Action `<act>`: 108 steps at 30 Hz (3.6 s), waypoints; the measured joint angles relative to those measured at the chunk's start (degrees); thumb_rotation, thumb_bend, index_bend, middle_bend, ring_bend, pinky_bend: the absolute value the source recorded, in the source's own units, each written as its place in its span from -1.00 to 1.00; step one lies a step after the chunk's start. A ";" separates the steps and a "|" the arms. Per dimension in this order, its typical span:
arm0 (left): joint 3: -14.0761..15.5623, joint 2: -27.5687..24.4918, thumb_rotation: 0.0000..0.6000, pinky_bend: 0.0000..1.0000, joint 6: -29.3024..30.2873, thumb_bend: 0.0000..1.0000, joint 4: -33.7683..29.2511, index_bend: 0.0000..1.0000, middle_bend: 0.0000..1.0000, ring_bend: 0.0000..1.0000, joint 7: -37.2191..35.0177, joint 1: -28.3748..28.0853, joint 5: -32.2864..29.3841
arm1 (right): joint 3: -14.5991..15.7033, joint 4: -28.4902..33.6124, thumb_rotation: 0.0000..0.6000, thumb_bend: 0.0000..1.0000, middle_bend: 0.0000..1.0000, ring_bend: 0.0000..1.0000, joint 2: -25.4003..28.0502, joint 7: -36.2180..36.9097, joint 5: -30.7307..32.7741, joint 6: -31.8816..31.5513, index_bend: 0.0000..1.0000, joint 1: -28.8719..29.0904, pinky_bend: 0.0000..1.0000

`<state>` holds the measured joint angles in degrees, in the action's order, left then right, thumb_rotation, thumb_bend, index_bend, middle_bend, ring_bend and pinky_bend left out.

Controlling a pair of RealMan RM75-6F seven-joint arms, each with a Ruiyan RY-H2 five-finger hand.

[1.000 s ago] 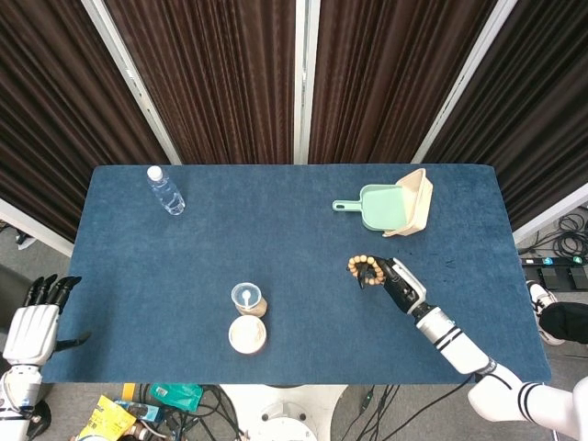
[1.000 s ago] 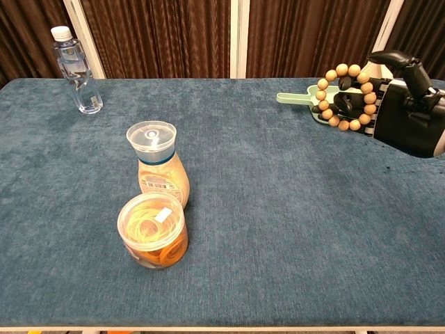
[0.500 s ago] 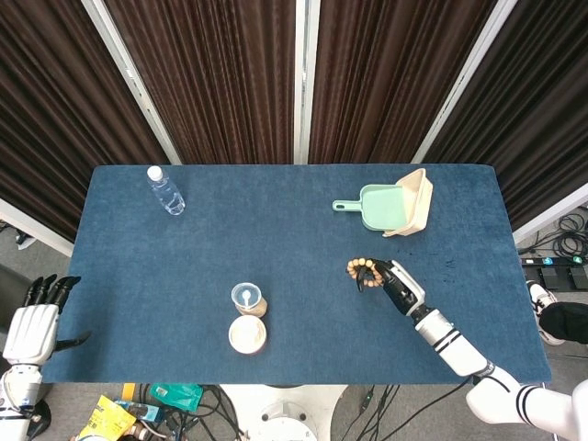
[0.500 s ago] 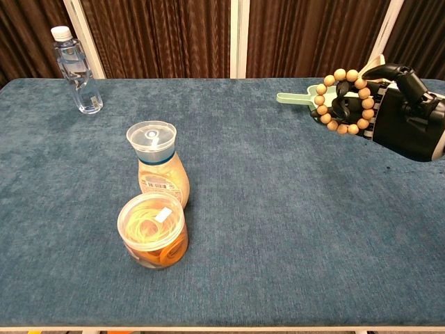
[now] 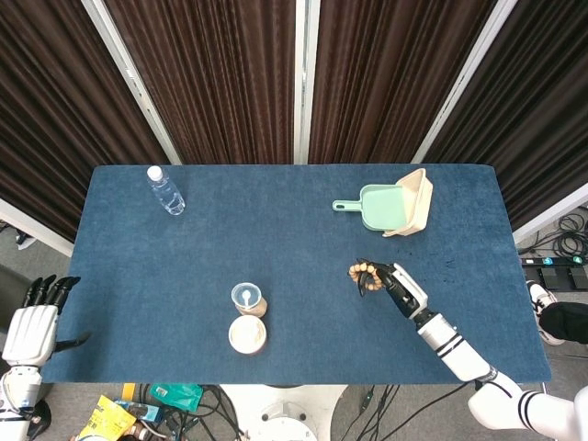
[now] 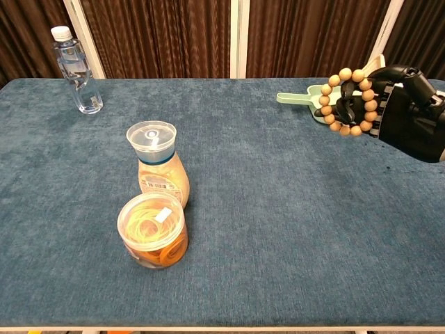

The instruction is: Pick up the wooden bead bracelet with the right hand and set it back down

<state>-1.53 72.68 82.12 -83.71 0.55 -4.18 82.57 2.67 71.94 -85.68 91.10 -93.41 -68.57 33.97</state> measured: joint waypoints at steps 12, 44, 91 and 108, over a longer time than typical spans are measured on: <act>0.01 0.02 1.00 -1.00 -0.07 -0.96 -0.06 -0.72 -0.74 -0.91 0.20 -0.12 0.22 | 1.27 -3.86 -0.42 0.88 0.09 -0.57 -0.07 3.07 -3.82 -4.02 -0.18 -0.38 -1.00; -0.06 -0.63 1.00 -1.00 -0.98 -0.96 -1.51 -0.72 -0.74 -0.91 1.70 -0.59 -0.39 | 3.33 -5.06 0.31 -0.35 0.28 -0.46 0.03 18.73 -2.92 -3.51 0.29 0.08 -1.00; -0.08 -0.49 1.00 -1.00 -1.43 -0.96 -1.37 -0.72 -0.74 -0.91 1.94 -1.02 -0.69 | 2.85 -5.21 0.07 0.87 0.20 -0.51 -0.08 13.93 -3.45 -4.36 0.05 -0.39 -1.00; -0.27 -0.36 1.00 -1.00 -1.62 -0.96 -1.52 -0.72 -0.74 -0.91 2.21 -1.35 -0.63 | 3.27 -6.47 -0.20 0.20 0.11 -0.56 -0.19 14.43 -3.84 -4.98 -0.15 -0.26 -1.00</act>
<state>-1.79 72.33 80.49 -85.23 2.75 -5.53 81.94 5.94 65.47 -85.87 105.52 -97.25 -73.56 33.70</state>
